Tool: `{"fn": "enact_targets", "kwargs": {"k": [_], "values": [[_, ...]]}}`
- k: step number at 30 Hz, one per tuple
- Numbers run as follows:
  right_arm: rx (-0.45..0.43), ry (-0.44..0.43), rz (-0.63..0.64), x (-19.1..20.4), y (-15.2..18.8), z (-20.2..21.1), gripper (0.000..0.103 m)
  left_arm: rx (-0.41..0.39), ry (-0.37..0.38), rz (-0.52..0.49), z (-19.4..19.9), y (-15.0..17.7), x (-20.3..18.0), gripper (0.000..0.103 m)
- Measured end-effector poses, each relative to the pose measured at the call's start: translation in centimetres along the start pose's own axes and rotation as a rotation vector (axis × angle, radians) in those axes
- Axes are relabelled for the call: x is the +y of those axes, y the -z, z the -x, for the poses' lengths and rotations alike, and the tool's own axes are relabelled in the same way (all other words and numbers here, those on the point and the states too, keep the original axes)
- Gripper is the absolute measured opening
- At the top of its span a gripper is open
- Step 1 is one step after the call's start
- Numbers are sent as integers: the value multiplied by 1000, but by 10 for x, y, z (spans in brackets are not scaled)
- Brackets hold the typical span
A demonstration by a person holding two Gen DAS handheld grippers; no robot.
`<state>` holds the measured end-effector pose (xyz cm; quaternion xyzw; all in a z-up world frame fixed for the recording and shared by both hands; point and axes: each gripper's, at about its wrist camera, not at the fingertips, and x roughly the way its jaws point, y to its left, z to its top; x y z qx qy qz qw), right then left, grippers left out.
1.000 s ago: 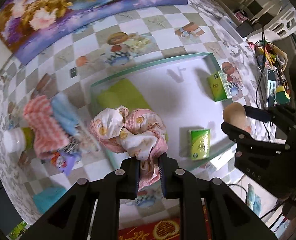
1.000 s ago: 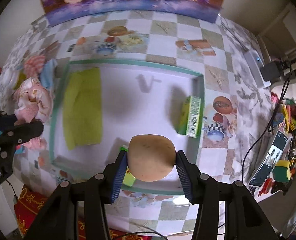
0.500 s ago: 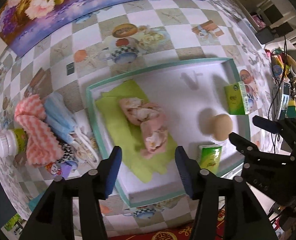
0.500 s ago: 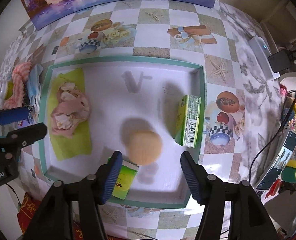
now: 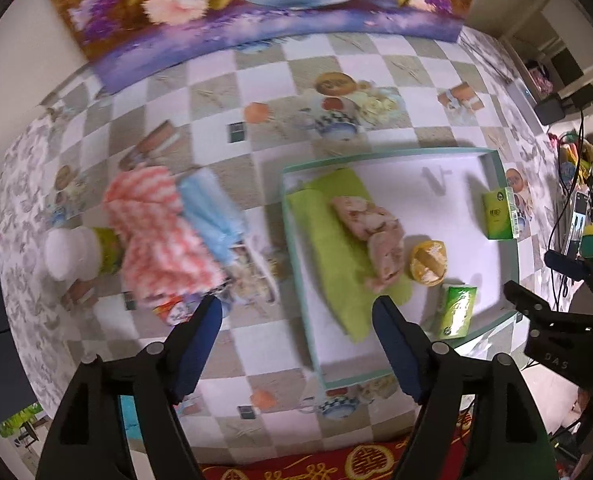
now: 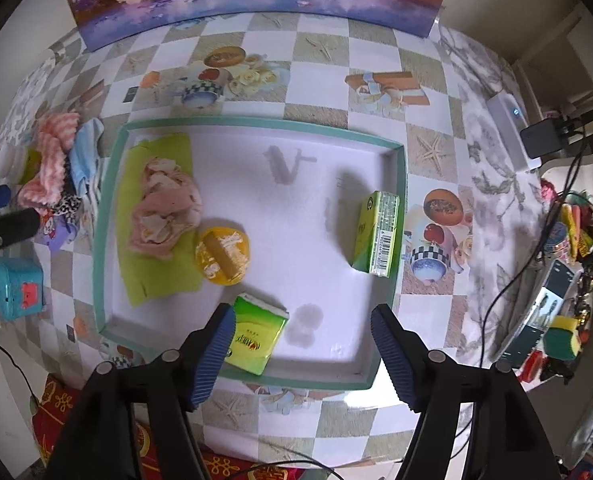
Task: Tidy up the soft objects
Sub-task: 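Move the left tool to the pink zigzag towel and grasp it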
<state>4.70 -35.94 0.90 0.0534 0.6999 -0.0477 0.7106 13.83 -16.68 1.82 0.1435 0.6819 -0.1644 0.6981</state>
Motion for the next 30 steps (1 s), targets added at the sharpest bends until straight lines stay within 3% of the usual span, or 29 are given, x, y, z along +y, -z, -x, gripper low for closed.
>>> {"fn": "enact_targets", "kwargs": {"k": [13,23,30], "values": [[-53,23,69,53,1,42,75,-73,2,146,35,45,99,91],[-81,1,156,131,-16,44,76,-58,-8,292,23,76,177,91],[-67,-34,222,187,-29,28,76,-27,16,364,-3,78,202,91]]}}
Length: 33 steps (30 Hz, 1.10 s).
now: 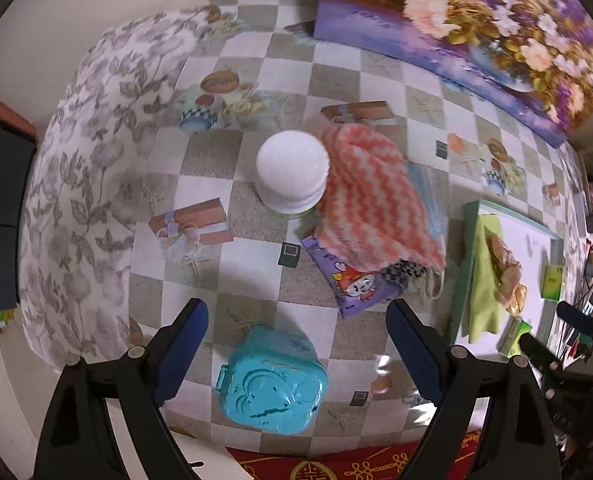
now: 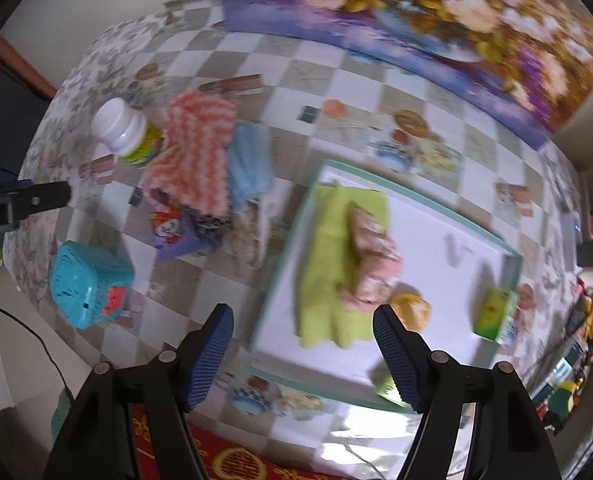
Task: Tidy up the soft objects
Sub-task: 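Move the left tool to the pink zigzag towel and grasp it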
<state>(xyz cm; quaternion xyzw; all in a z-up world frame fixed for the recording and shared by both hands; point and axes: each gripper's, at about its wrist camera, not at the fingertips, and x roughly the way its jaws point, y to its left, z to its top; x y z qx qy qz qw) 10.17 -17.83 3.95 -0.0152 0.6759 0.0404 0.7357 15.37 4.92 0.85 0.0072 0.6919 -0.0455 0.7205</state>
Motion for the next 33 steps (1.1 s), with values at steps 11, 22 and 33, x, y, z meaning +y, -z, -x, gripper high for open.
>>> {"fn": "enact_targets", "kwargs": {"k": [11,22,33], "values": [[65,-2,52,27,-26,-45,76,65,42,16,-46,-19,-16,91],[95,4,6,-5,-38,-68,76,104,108,40,-83,-34,-39,90],[108,-3,-7,-19,-37,-76,76,107,191,57,-101,-43,-58,87]]}}
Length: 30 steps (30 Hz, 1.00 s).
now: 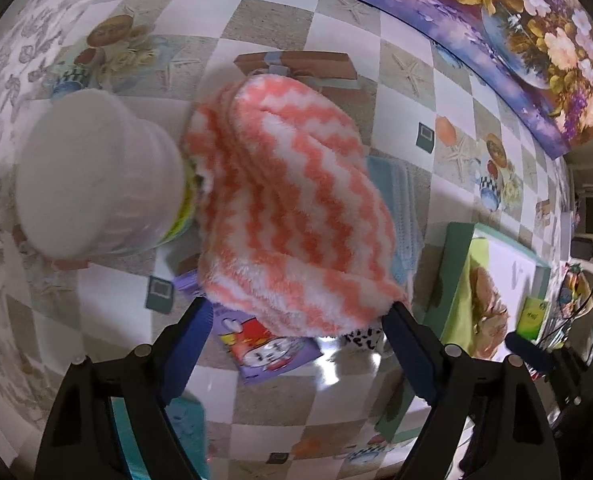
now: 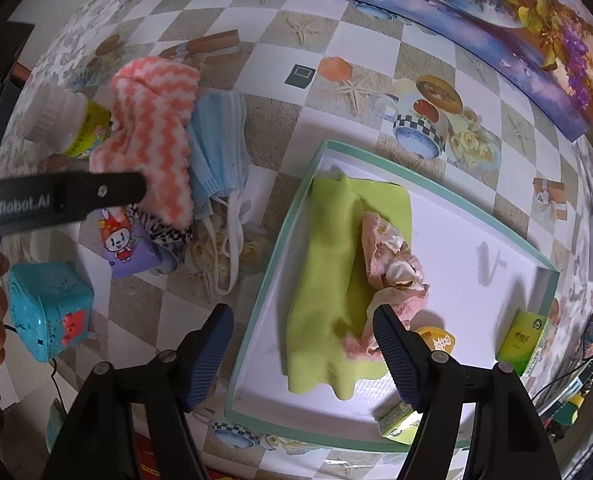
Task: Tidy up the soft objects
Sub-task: 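Move the left tool to the pink zigzag towel and grasp it, then lift the pink towel with the left tool while the right tool grasps the leopard-print scrunchie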
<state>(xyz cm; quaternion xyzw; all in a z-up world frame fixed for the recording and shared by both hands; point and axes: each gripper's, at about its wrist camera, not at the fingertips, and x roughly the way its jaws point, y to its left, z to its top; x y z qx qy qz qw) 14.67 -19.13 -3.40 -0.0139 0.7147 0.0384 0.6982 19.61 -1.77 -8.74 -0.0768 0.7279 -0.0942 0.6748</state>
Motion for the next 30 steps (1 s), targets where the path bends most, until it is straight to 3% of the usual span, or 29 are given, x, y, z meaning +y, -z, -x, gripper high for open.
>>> {"fn": "enact_targets", "kwargs": {"k": [6,10,13,19,30], "values": [[2,1,0,1,-2,0,76,-8,31,7,-3,-4,-6,66],[4,-1,-3,1,0,-2,76,-18,54,0,-3,-6,-13,38],[21,1,-9,0,1,-4,76,-38,45,-26,1,-4,-18,26],[17,6,-7,3,2,-2,76,-60,55,-40,13,-1,-8,12],[-12,14,9,20,7,19,76,-151,102,-79,65,19,5,10]]}}
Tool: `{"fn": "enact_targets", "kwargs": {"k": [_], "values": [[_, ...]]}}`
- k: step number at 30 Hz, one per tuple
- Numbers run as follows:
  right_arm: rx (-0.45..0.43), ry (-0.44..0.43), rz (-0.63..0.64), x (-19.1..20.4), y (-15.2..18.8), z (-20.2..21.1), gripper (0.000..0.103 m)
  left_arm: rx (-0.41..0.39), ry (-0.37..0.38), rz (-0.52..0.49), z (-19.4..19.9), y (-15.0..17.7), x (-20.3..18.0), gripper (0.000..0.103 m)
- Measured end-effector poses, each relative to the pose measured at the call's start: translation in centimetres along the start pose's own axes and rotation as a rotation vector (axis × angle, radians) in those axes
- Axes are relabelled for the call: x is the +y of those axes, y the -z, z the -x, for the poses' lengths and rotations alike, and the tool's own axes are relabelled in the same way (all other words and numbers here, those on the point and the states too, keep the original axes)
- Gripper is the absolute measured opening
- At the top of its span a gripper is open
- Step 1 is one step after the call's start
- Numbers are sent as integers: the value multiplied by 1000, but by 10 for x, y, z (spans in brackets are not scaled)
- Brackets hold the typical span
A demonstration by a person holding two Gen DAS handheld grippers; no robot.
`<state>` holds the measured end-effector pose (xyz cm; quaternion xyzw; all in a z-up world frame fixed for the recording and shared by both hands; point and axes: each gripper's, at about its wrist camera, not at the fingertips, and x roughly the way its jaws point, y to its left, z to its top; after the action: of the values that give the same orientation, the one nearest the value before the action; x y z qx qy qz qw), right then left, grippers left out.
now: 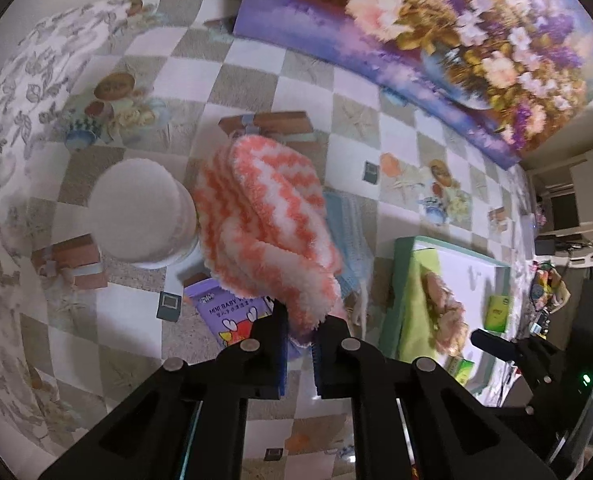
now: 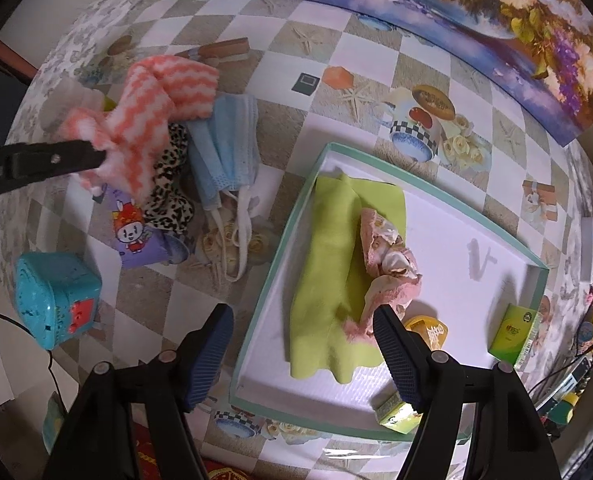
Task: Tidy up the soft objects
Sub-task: 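Lift the pink towel with the left tool while the right tool grasps the leopard-print scrunchie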
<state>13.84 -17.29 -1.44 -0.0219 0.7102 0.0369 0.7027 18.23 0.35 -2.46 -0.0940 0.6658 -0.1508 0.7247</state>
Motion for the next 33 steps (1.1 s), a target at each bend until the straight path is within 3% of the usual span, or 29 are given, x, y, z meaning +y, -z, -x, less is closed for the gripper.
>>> {"fn": "enact_targets", "kwargs": {"k": [15,20,33], "values": [[-58,2,28,19,10,36,76,-168,132,-62,101,40,6,10],[-78,-18,42,31,6,34,76,-229,121,-49,128,51,30,10],[-93,-75,98,84,-38,-2,75,-198,57,128,103,47,130,10]]}}
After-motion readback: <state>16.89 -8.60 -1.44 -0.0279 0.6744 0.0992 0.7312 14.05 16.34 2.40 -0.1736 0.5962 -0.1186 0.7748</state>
